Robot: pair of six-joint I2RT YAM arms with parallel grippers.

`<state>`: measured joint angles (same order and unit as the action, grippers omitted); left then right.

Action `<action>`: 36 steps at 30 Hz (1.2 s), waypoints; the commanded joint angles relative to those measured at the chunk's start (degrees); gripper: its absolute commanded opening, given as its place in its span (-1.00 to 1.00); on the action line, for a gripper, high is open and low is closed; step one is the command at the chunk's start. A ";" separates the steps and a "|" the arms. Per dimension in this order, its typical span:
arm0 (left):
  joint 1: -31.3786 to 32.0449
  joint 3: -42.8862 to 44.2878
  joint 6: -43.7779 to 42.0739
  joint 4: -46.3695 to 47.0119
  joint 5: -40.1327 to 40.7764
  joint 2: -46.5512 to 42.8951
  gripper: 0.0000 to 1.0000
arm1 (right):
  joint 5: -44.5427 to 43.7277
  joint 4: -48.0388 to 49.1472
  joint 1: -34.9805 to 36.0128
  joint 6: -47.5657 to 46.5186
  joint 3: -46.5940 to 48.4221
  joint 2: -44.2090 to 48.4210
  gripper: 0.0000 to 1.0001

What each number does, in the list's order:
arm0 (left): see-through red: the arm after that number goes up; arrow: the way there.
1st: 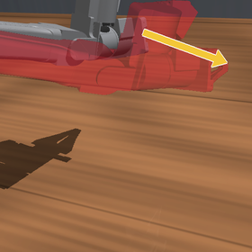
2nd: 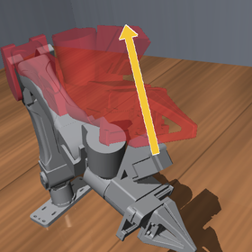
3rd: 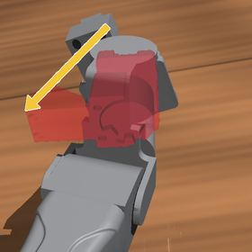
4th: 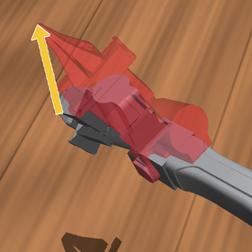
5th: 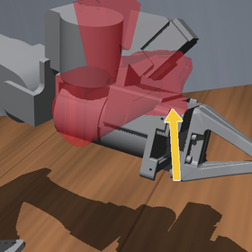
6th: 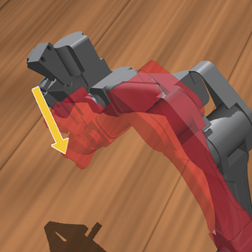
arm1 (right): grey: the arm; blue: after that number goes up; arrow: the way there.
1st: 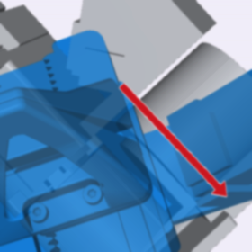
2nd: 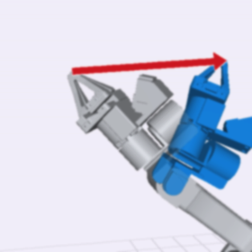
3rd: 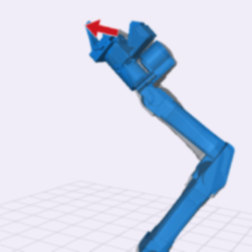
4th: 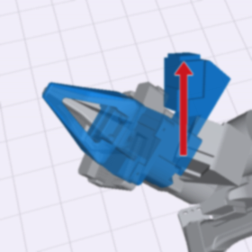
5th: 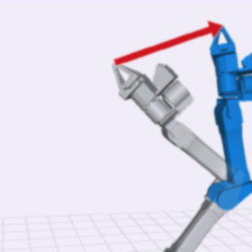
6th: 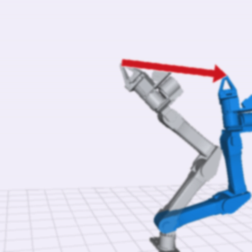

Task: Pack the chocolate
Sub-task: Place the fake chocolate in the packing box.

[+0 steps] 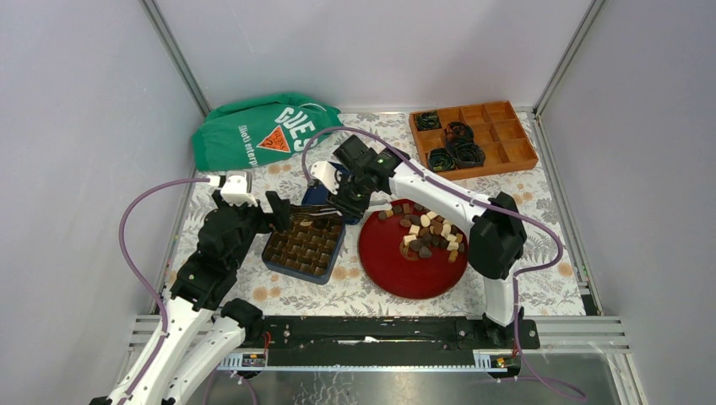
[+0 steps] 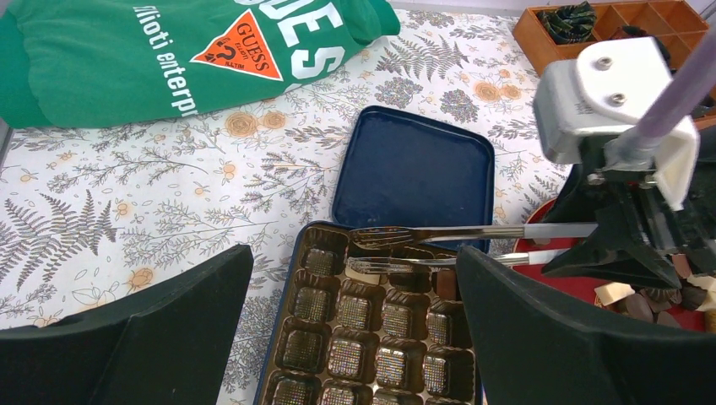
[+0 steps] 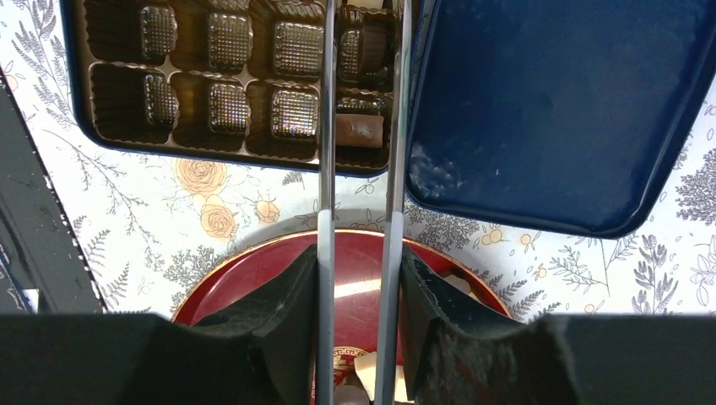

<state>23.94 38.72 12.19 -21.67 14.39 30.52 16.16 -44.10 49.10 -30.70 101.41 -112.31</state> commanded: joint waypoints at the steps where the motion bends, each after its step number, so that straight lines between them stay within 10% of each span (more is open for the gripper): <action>1: -0.41 -0.21 -0.89 2.39 0.34 -0.29 0.97 | 2.72 0.31 0.47 0.26 0.80 6.99 -0.17; 10: -0.43 4.53 10.55 1.87 -8.88 0.81 0.97 | 5.55 -0.69 -1.90 -2.23 -6.77 16.38 -0.18; 22: 0.13 42.37 50.07 -11.78 -18.68 22.37 0.97 | 15.67 0.29 -19.82 -4.14 -28.79 35.05 -0.17; 36: 6.98 57.87 54.45 -13.40 -15.43 29.05 0.97 | 15.87 -6.22 -34.04 -7.79 -44.36 50.35 -0.17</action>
<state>28.88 94.28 65.34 -34.30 -2.33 58.98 30.48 -48.05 16.38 -36.32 58.70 -66.17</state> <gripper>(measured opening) 0.986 0.420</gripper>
